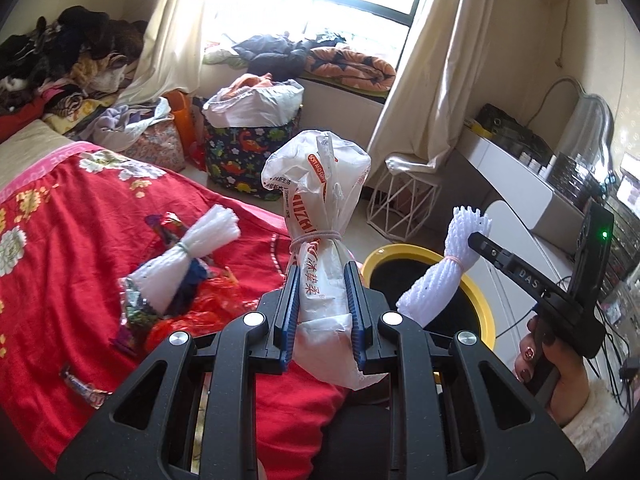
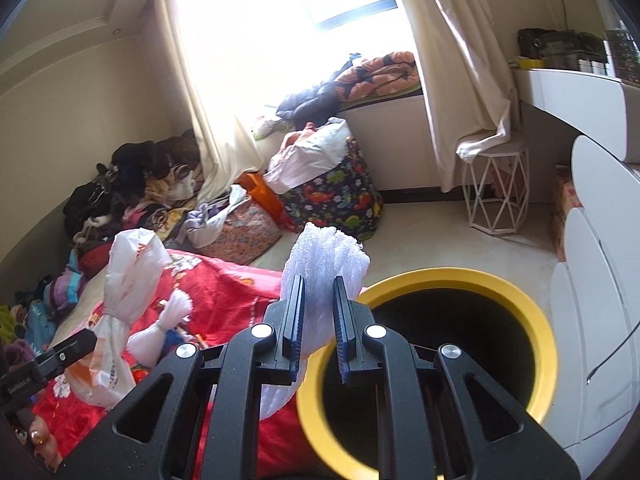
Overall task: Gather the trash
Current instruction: 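Carry the white bag and foam net with both tools over the yellow-rimmed bin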
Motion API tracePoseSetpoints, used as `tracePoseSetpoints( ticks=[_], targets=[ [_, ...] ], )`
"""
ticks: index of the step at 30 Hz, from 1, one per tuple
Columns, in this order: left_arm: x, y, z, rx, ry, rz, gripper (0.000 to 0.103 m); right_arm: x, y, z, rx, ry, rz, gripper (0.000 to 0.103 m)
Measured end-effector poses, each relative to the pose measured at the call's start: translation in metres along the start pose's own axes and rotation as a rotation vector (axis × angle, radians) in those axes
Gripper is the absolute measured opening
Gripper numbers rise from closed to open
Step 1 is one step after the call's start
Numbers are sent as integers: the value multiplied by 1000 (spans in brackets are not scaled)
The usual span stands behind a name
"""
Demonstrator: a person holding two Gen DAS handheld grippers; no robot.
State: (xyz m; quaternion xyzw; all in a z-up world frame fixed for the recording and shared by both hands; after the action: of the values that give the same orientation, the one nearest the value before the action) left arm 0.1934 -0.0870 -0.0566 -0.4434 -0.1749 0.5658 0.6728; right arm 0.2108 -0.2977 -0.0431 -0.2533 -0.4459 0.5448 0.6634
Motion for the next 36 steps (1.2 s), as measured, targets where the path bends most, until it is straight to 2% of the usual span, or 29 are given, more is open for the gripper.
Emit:
tracePoseSetpoints(
  ticks=[23, 36],
  targets=[
    [-65, 30, -56, 110, 79, -95, 16, -89, 9, 1, -3, 209, -38, 14],
    [-97, 40, -95, 169, 108, -131, 16, -123, 18, -4, 34, 270, -75, 14]
  ],
)
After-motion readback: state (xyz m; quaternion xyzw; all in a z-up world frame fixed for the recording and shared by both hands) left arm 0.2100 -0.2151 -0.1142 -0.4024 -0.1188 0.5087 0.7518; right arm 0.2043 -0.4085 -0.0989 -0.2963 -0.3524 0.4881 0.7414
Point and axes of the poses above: each gripper's, at about its wrist camera, not at the fingertips, and z roughly against the way its jaws point, x to its left, y to its underside, the point moved 10 cm from there along -z, roughly the way its jaws point, and after that the axes turned 1 degree about y, right-handed, at the moved point
